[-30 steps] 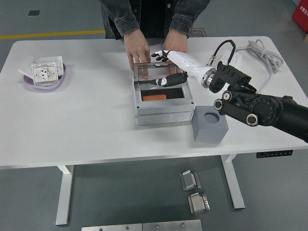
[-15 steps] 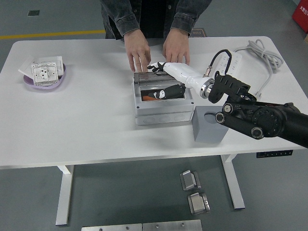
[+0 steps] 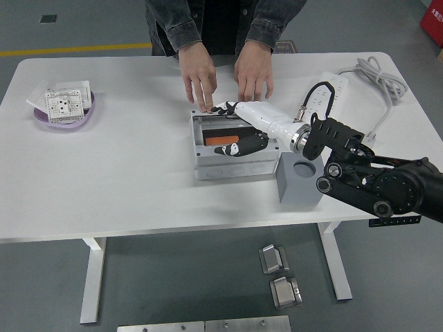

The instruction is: Pick up the cylinder from the cube,place it in the box,flap close box

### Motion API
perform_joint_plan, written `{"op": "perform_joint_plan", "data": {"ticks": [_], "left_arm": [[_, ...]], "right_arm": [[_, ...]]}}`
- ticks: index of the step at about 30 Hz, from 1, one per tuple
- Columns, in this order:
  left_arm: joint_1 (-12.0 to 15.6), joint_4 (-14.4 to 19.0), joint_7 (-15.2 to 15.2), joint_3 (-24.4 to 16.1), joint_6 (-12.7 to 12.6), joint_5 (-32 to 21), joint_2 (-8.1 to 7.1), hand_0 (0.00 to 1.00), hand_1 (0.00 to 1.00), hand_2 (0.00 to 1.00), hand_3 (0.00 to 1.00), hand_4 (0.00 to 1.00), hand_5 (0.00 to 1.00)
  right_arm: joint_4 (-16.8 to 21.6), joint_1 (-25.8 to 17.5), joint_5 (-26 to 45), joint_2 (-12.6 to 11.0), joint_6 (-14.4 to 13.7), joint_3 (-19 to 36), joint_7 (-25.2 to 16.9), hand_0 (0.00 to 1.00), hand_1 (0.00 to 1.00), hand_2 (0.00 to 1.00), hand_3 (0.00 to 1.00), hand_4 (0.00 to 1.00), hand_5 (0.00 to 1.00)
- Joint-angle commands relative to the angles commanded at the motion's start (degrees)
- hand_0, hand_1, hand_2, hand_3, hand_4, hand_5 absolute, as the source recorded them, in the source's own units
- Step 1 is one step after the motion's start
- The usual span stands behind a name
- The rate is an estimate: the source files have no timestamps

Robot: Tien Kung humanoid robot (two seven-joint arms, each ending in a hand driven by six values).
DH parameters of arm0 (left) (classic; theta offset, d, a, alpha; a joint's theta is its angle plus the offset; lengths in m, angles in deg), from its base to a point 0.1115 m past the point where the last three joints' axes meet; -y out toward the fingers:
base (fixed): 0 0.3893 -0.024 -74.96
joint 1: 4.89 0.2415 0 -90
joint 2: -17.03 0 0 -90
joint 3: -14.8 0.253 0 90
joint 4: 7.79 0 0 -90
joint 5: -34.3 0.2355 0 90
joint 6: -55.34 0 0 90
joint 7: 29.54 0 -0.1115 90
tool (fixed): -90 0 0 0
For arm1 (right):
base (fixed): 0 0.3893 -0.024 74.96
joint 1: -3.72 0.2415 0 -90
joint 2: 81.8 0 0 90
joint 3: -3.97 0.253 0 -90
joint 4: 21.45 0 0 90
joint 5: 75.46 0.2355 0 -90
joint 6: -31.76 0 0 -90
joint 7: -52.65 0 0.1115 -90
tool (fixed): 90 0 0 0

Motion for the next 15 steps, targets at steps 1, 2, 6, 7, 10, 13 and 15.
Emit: {"op": "perform_joint_plan", "data": {"ticks": [1, 2, 6, 7, 10, 13, 15], "left_arm": [[0.02, -0.01, 0.00, -0.02, -0.02, 0.00, -0.01, 0.622, 0.641, 0.599, 0.628, 0.653, 0.254], [0.04, -0.01, 0.00, -0.07, -0.03, 0.02, -0.01, 0.622, 0.641, 0.599, 0.628, 0.653, 0.254], [0.09, 0.00, -0.01, -0.30, -0.04, 0.08, 0.09, 0.622, 0.641, 0.598, 0.628, 0.654, 0.254], [0.10, 0.00, -0.02, -0.32, -0.04, 0.07, 0.10, 0.622, 0.641, 0.598, 0.628, 0.654, 0.254], [0.15, -0.03, -0.02, -0.31, -0.05, -0.03, 0.09, 0.622, 0.641, 0.599, 0.628, 0.654, 0.254], [0.14, -0.06, -0.01, -0.36, -0.09, -0.01, 0.08, 0.622, 0.641, 0.599, 0.628, 0.654, 0.254], [0.13, -0.08, -0.04, -0.36, -0.15, 0.07, 0.08, 0.622, 0.641, 0.599, 0.628, 0.654, 0.254]], "right_arm": [[0.15, -0.20, -0.23, 0.00, 0.09, 0.32, 0.14, 0.840, 0.809, 0.853, 0.911, 0.879, 0.475], [0.27, -0.44, -0.36, -0.02, 0.14, 0.66, 0.23, 0.840, 0.809, 0.853, 0.911, 0.879, 0.475], [0.77, -1.80, -0.75, -0.32, 0.18, 2.01, 0.46, 0.843, 0.809, 0.854, 0.918, 0.872, 0.473], [0.94, -2.10, -0.89, -0.42, 0.19, 2.25, 0.52, 0.843, 0.809, 0.854, 0.918, 0.872, 0.473], [1.48, -3.07, -1.52, -0.77, 0.20, 3.25, 0.68, 0.841, 0.807, 0.852, 0.914, 0.868, 0.478], [1.85, -4.24, -2.47, -1.27, 0.11, 5.06, 0.92, 0.841, 0.807, 0.852, 0.914, 0.868, 0.478], [2.16, -5.51, -3.34, -1.77, -0.03, 7.02, 1.14, 0.841, 0.807, 0.852, 0.914, 0.868, 0.478]]}}
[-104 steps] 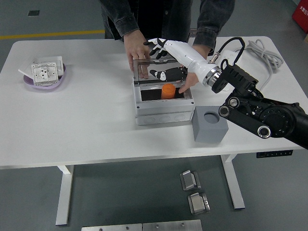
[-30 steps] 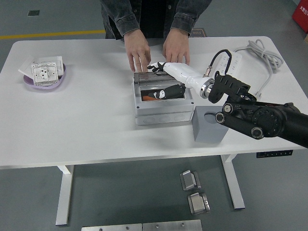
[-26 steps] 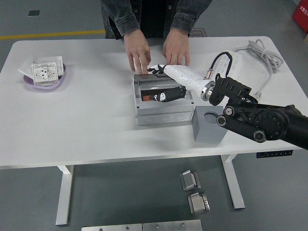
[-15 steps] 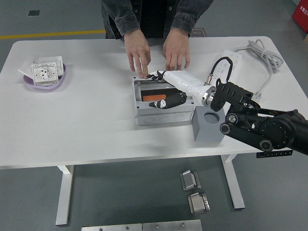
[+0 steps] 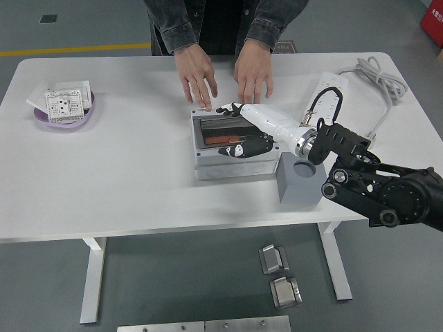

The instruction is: Pick up the cylinder from the cube,place it in the box,flap close box

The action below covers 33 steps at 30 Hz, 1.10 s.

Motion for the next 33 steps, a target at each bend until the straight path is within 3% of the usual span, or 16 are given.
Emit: {"op": "perform_joint_plan", "data": {"ticks": [7, 12, 24, 33], "left_arm": [[0.50, -0.02, -0.13, -0.23, -0.29, 0.13, 0.11, 0.621, 0.641, 0.599, 0.628, 0.655, 0.255], [0.74, -0.05, -0.17, -0.37, -0.42, 0.11, 0.15, 0.621, 0.641, 0.599, 0.628, 0.655, 0.255], [0.35, 0.22, -0.07, -2.54, -0.44, 1.70, 0.14, 0.621, 0.641, 0.600, 0.628, 0.656, 0.254], [0.23, 0.20, -0.06, -2.35, -0.44, 1.47, -0.35, 0.621, 0.641, 0.600, 0.629, 0.658, 0.254]], "right_arm": [[3.66, -8.55, -3.10, -2.85, -1.38, 10.66, 0.40, 0.838, 0.808, 0.846, 0.918, 0.869, 0.490], [6.65, -14.85, -2.00, -3.33, -3.17, 18.64, -1.37, 0.838, 0.808, 0.846, 0.918, 0.869, 0.490], [11.47, -32.46, 10.88, -3.44, -9.76, 40.68, -13.62, 0.836, 0.794, 0.823, 0.897, 0.873, 0.499], [11.69, -41.85, 22.12, -0.84, -10.06, 52.33, -20.72, 0.834, 0.783, 0.794, 0.848, 0.871, 0.502]]}}
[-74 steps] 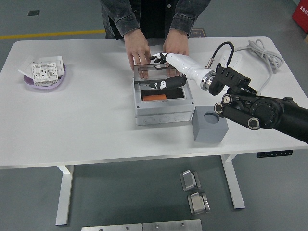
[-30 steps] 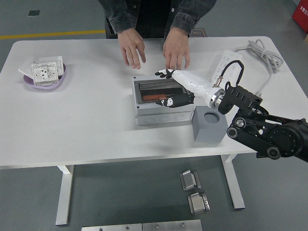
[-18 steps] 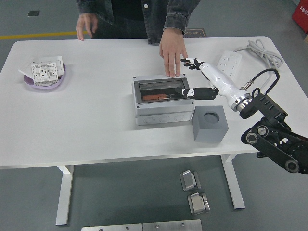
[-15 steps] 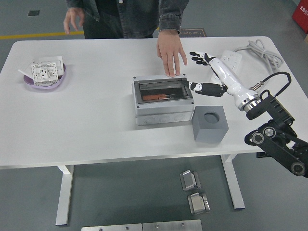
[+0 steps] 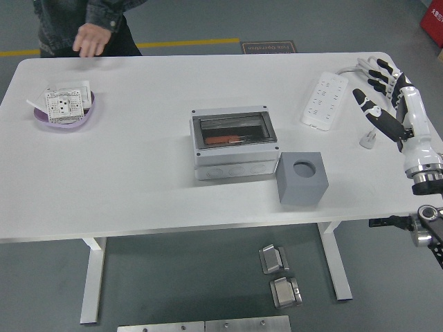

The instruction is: Pick up the cylinder from the cube,place it in the box,flap close box

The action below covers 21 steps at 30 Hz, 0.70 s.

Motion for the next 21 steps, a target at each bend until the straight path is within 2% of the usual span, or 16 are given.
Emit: {"op": "perform_joint_plan", "data": {"ticks": [4, 21], "left_arm": [[-0.58, 0.04, 0.06, 0.05, 0.02, 0.21, -0.40, 0.621, 0.641, 0.600, 0.628, 0.659, 0.257], [-3.14, 0.14, 0.23, -1.00, 0.24, 1.40, -1.98, 0.621, 0.640, 0.600, 0.628, 0.665, 0.261]], "right_arm": [[0.22, -0.78, 1.82, 0.27, -0.22, 2.29, -0.71, 0.833, 0.784, 0.790, 0.843, 0.873, 0.503], [1.03, -4.23, 2.92, 1.23, -2.17, 5.72, -2.87, 0.833, 0.777, 0.787, 0.837, 0.871, 0.500]]}}
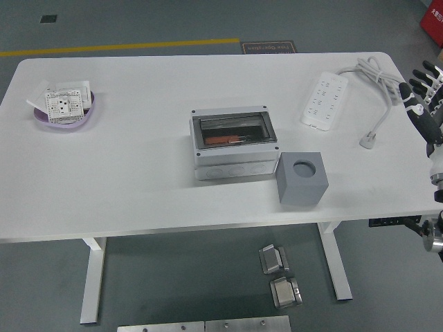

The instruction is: Pick up the cylinder from the cube,place it in the box,flap close box

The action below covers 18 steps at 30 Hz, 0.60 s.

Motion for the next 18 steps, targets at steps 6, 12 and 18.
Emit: {"op": "perform_joint_plan", "data": {"ticks": [6, 12, 18], "left_arm": [[-0.62, 0.15, 0.01, -0.59, 0.07, 0.87, -0.44, 0.621, 0.640, 0.600, 0.628, 0.668, 0.261], [-0.88, 0.10, 0.03, -0.42, 0.06, 0.82, -0.78, 0.621, 0.640, 0.600, 0.628, 0.669, 0.260], [-0.96, 0.11, 0.03, -0.49, 0.07, 0.86, -0.71, 0.622, 0.640, 0.600, 0.628, 0.670, 0.260]], "right_arm": [[0.08, -1.57, -0.15, 0.33, -0.39, 1.74, -0.49, 0.832, 0.775, 0.783, 0.833, 0.869, 0.498], [0.22, -2.15, -0.47, 0.62, -0.51, 2.86, -0.74, 0.832, 0.767, 0.779, 0.825, 0.863, 0.492], [0.37, -2.34, -0.47, 0.66, -0.55, 3.50, -0.93, 0.832, 0.764, 0.777, 0.822, 0.858, 0.485]]}}
